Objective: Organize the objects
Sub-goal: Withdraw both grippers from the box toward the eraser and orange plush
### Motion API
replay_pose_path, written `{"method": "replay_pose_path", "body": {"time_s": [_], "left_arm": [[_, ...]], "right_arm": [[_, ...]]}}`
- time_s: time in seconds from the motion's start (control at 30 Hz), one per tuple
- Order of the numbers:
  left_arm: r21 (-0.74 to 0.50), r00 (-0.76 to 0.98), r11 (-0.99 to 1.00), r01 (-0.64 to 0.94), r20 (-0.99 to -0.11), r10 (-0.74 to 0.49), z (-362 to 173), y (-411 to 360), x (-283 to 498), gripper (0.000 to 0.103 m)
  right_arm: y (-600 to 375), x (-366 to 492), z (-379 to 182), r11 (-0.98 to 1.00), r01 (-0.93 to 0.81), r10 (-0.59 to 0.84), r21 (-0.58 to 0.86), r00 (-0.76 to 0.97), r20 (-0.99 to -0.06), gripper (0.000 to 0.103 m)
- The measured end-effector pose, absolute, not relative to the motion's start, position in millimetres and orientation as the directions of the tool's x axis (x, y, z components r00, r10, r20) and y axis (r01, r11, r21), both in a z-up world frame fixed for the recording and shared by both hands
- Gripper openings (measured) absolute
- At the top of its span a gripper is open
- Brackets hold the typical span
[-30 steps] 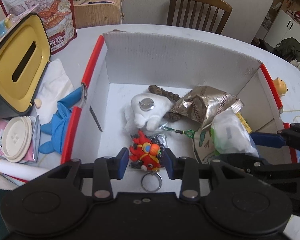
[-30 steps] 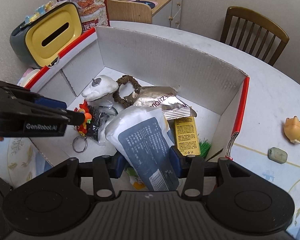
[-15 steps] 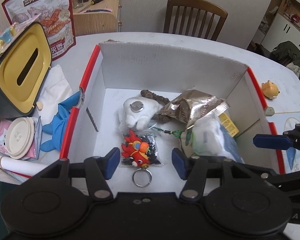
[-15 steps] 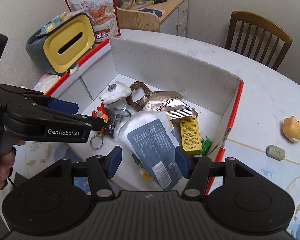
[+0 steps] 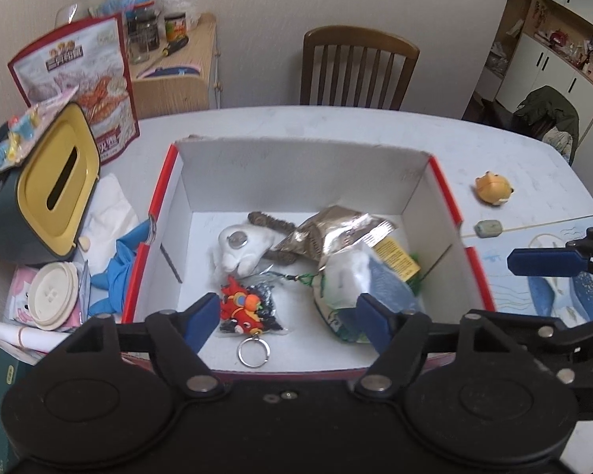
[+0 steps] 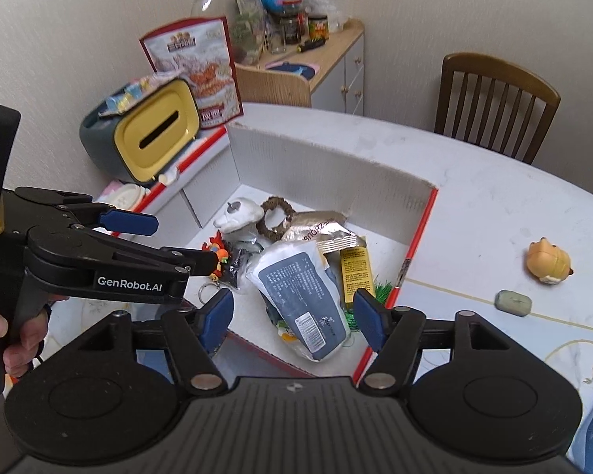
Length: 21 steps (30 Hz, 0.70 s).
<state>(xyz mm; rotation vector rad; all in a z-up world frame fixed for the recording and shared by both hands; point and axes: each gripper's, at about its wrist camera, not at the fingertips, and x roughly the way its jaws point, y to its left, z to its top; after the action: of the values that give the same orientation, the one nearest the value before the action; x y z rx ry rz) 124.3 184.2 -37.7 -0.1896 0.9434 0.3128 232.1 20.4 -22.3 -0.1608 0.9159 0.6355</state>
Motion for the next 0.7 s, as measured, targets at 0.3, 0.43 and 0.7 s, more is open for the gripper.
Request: {"method": "replay_pose_path", "body": {"time_s": [0.3, 0.43, 0.7], "left_arm": [[-0.001, 0.561, 0.938, -0.346, -0.802, 0.207, -22, 148, 124, 0.087], [-0.001, 0.563, 0.937, -0.348, -0.799, 0.209, -20, 129, 129, 0.095], [-0.006, 0.573, 0.934, -0.357, -0.791, 0.214, -17, 85, 147, 0.102]], "right_arm": [[-19, 225, -7, 0.789, -0.596, 0.481, 0.149, 0.449, -0.753, 0.073], [-43, 226, -2, 0.779, -0.602, 0.51, 0.174, 0.449, -0.734, 0.079], [-96, 238, 0, 0.772, -0.6, 0.545, 0.21, 0.456, -0.704, 0.083]]}}
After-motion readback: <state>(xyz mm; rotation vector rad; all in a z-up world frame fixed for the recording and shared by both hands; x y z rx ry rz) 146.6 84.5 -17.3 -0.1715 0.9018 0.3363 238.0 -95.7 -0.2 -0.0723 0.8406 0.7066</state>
